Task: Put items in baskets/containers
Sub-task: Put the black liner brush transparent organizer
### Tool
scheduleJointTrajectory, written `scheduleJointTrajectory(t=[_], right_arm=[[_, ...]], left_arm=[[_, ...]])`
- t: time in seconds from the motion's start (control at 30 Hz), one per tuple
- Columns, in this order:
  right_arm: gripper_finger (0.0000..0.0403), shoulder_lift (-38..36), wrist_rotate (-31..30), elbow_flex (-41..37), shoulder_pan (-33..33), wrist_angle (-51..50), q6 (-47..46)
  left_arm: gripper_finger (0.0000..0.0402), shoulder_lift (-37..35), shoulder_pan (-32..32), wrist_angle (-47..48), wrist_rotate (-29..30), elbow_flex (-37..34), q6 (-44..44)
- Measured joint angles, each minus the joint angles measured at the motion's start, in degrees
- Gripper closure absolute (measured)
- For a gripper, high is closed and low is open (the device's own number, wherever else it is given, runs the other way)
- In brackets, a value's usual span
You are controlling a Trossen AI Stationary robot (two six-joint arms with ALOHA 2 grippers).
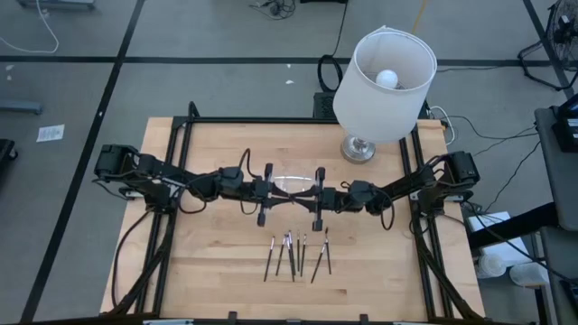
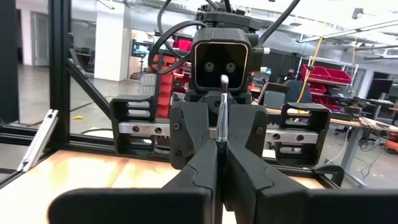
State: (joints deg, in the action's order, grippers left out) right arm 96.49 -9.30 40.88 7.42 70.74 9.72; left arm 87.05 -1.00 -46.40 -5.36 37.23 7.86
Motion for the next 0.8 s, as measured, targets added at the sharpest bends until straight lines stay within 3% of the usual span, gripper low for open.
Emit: scheduleJointTrajectory(t=[0.2,0.37,0.53,0.8], right_arm=[[0.0362,-0.07,-0.11,0.00,0.07,0.37,0.17],[0.0345,-0.09,0.69,0.02,0.43,0.44,0.09],[0.0331,-0.09,0.39,0.04,0.78,1.11,0.38],[0.0328,-0.09,0.20,0.04,0.72,1.07,0.00]], left_arm=[[0.0385,-1.30,1.09,-1.15,0.72,-1.98,-0.32],[0.0385,-7.83,3.33,-6.55,4.95,-7.97,-0.89],[0.0385,-13.07,7.12,-9.47,4.39,-13.66,-2.60],[0.0385,-11.74,11.44,-11.12,3.84,-16.43,-4.08]])
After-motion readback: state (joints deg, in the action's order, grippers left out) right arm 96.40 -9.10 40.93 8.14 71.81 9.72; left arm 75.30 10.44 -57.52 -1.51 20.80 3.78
